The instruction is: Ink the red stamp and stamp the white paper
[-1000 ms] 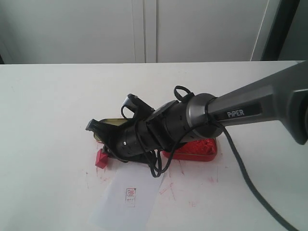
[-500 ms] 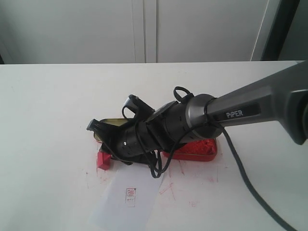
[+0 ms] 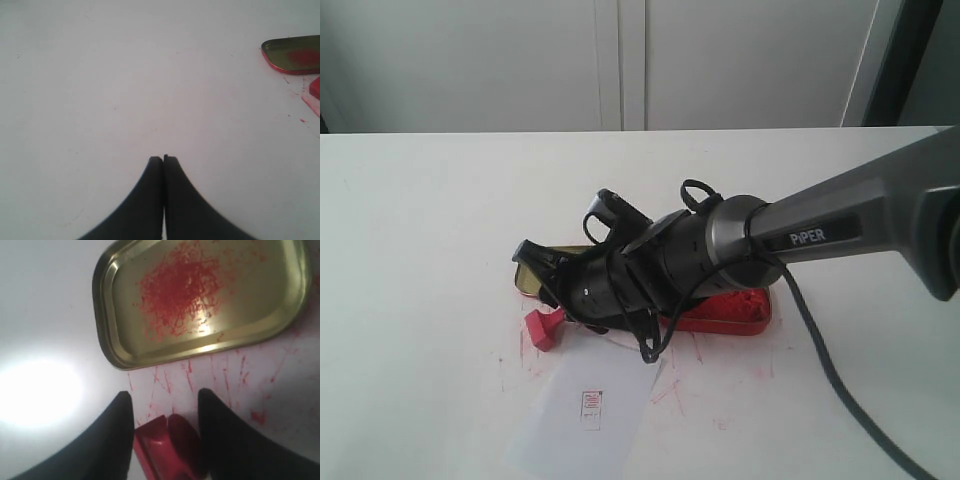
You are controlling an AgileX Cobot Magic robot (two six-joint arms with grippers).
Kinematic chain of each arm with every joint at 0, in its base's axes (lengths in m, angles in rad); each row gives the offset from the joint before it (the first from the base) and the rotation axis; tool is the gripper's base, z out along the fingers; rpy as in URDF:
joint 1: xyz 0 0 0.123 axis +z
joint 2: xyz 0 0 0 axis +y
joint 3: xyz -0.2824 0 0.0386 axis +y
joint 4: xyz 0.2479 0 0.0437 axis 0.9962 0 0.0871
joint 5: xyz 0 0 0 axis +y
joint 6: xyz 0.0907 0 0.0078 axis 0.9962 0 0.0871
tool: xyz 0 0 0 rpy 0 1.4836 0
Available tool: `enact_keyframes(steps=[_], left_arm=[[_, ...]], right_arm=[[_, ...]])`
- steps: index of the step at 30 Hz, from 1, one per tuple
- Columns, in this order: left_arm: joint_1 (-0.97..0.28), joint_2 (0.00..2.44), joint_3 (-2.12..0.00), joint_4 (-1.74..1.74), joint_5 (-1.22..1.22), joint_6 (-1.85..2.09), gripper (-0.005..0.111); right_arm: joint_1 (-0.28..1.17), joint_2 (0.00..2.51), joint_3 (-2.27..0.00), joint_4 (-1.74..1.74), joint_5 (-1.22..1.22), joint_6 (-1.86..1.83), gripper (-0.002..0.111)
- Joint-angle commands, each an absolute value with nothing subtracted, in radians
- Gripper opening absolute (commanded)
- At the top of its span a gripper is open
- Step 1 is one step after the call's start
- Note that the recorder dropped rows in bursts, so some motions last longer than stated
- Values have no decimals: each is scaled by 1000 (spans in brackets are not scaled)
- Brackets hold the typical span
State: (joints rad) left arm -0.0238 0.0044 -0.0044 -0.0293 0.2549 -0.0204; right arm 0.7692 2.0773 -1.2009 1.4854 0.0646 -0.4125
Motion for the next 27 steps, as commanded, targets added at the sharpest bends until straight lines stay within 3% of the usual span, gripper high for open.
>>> enact_keyframes(steps=[1, 22, 27], left_arm=[[-22, 0, 0, -29, 255, -23, 0], [-22, 0, 0, -29, 255, -23, 0], [-22, 0, 0, -29, 255, -23, 0]], right_arm=[[767, 2065, -1196, 1484, 12, -422, 41], [767, 1986, -1196, 1481, -90, -501, 41], [767, 1949, -1196, 1481, -48, -625, 26]])
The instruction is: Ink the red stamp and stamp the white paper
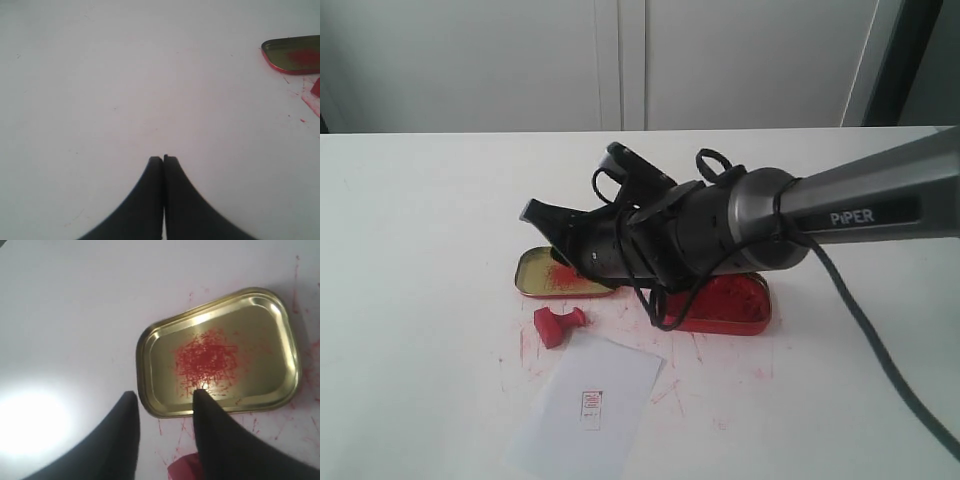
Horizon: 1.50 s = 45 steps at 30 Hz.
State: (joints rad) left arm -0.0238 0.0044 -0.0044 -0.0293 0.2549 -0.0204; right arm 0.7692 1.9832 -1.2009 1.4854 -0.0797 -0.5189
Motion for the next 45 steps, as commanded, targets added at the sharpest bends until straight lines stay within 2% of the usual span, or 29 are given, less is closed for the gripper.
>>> enact_keyframes(steps=[1, 5, 15, 20, 32, 45], left_arm=[[-22, 0, 0, -29, 255, -23, 0], [-22, 0, 0, -29, 255, -23, 0], [-22, 0, 0, -29, 255, -23, 0], [-22, 0, 0, -29, 255, -23, 0], [-22, 0, 0, -29, 255, -23, 0], [-22, 0, 0, -29, 255, -23, 0]], right_arm=[[767, 1939, -1196, 1481, -33, -645, 20], [753, 1905, -1196, 1480, 60, -680, 0], [618, 1858, -1196, 1342, 447, -647, 0], [558, 1838, -1196, 1040, 566, -478, 0], [475, 1785, -1198, 308, 730, 16, 0], [302, 1711, -1196, 133, 909, 76, 0]])
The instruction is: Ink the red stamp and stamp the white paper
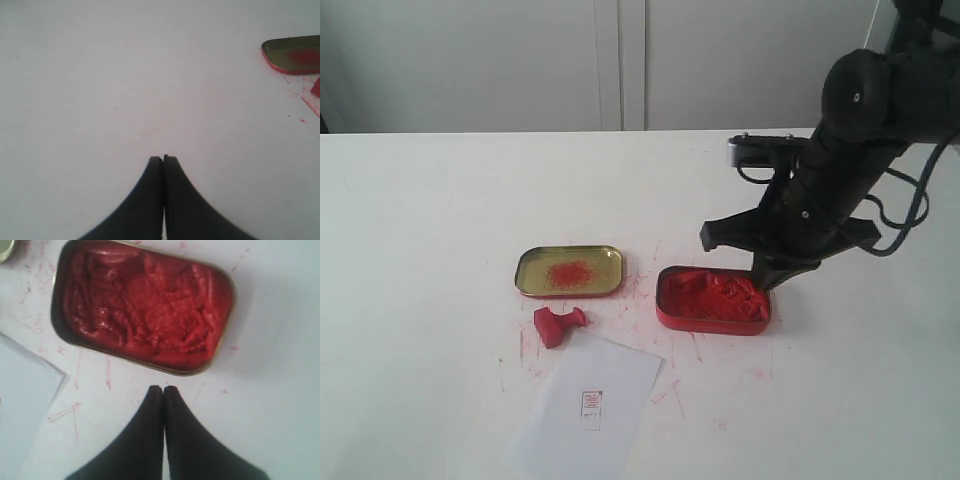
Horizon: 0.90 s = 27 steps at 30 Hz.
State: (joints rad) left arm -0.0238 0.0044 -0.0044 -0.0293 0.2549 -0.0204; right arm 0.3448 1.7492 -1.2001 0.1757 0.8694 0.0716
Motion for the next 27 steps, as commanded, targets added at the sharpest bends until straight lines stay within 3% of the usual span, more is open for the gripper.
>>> enact_keyframes(steps=[1, 27], left_arm=[[-22, 0, 0, -29, 255, -23, 0], [-22, 0, 0, -29, 255, -23, 0]], right_arm=[[281, 1698, -1196, 125, 927, 82, 0], [86, 1315, -864, 31, 870, 84, 0]])
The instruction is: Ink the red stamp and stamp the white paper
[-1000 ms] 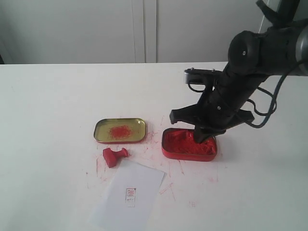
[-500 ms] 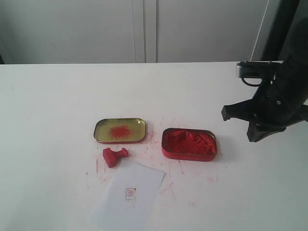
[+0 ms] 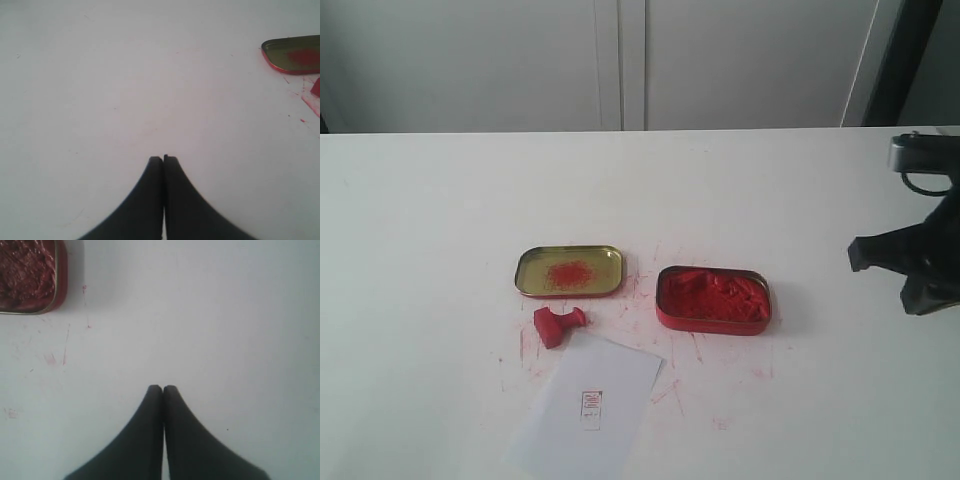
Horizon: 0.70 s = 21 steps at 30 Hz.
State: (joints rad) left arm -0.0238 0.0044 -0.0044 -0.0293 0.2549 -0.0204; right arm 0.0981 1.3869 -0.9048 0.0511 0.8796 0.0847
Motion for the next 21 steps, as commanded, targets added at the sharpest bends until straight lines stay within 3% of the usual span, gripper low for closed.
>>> enact_keyframes(steps=[1, 21], left_arm=[[-22, 0, 0, -29, 255, -23, 0], [-22, 0, 0, -29, 255, -23, 0]], right_arm=[[86, 1294, -853, 28, 867, 84, 0], [86, 798, -651, 22, 758, 82, 0]])
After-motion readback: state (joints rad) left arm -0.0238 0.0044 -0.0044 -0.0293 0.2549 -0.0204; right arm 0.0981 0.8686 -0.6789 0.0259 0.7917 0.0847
